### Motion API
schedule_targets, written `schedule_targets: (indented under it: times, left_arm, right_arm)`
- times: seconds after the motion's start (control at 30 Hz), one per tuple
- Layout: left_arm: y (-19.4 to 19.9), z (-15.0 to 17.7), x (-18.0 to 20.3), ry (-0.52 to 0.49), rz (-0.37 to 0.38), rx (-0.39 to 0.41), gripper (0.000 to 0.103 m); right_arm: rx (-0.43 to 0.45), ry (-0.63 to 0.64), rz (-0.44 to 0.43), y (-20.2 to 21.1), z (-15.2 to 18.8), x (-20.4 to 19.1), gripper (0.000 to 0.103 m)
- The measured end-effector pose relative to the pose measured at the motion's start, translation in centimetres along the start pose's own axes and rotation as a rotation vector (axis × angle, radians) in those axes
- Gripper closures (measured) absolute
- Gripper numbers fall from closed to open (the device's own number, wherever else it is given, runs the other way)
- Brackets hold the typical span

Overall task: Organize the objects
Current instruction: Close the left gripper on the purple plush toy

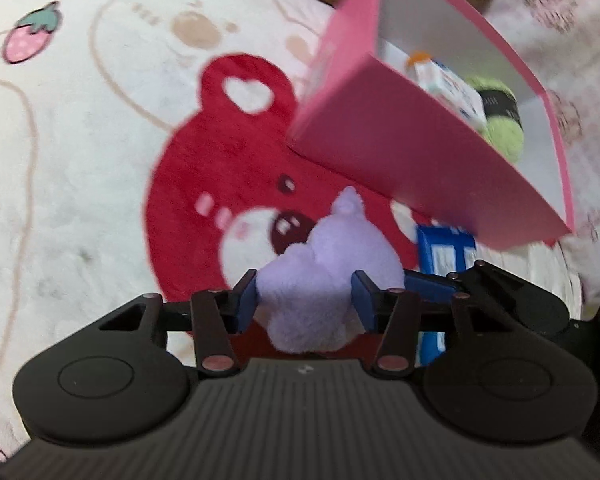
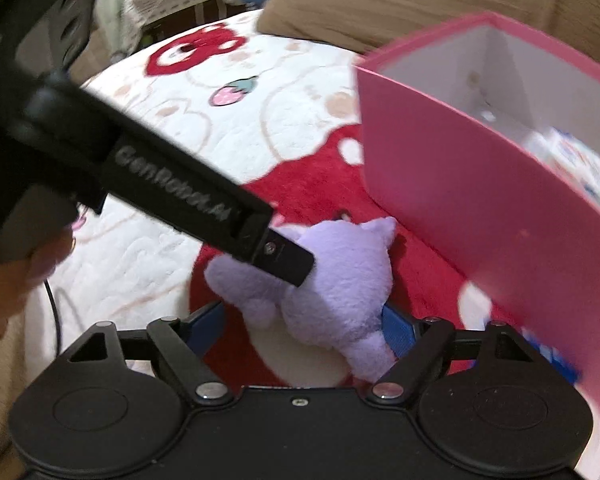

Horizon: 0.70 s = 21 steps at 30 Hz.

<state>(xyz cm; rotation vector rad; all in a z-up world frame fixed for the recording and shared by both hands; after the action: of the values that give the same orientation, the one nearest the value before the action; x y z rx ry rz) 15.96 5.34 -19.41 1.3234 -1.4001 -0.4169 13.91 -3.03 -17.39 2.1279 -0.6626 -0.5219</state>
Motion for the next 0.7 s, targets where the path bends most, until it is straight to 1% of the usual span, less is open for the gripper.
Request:
schedule_targets:
  times: [0.07,0.17,0.23,0.3,0.33,0.37,0.43,0.47,0.5,0.57,0.7]
  left_arm:
    - [-0.3,0.4,0.6,-0.032,0.003,-0.029,0.057]
    - [-0.5,0.9,0.6,-0.034,-0.009,-0.054,0.058]
    - [-0.5,1.0,0.5,-0.036,-0.012,-0.064,0.058]
    - [-0.2,1.3,1.1,-0.082,-0.017,-0.054,0.058]
    - [0.0,1.4,1.5,-0.115,-0.033,-0.038,0.058]
    - [0.1,1.5,1.8,-0.148,-0.057,-0.019,0.058]
    - [0.4,1.3,2.1,-0.181,-0.084,0.006,0.058]
    - [0.5,1.1,2.0,-0.170,-0.077,0.007,0.058]
    - [0.4,0.9,1.8,-0.145,-0.065,0.003,0.059]
    - [0.2,0.5,1.5,-0.109,-0.058,-0.008,0.061]
    - [-0.4,0.4,1.0,-0.067,-0.080,-0.028,0.062]
  right_arm:
    - [-0.008,-0.071,-0.011,0.6,0.9,0.5,0.016]
    - [-0.011,-0.164,-0.030,1.5,2.3,1.2,0.017]
    - [0.004,-0.201,-0.036,1.7,3.3,1.8,0.017]
    - [0.021,-0.220,-0.027,2.0,3.3,2.1,0.017]
    - [0.029,-0.223,-0.028,2.0,3.6,2.4,0.029]
    - [0.037,-0.227,-0.038,2.1,3.6,2.7,0.038]
    - [0.052,-0.246,-0.047,2.3,3.8,2.8,0.045]
    - [0.054,-0.242,-0.051,2.2,3.8,2.8,0.047]
    - [0.049,-0.230,-0.047,1.3,2.8,3.1,0.049]
    - [0.033,-0.203,-0.027,0.6,2.7,3.2,0.049]
    - [0.033,-0.188,0.001,0.2,2.6,3.2,0.048]
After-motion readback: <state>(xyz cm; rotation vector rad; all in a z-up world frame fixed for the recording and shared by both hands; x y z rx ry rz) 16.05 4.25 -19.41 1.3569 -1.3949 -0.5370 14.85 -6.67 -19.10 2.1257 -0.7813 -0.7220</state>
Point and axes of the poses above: each gripper's, at about its wrist camera, not at the fingertips, and y roughly against the way its jaws point, x to its right, z to its underside, the point moved 8 cm from there along -y, roughly the way its jaws point
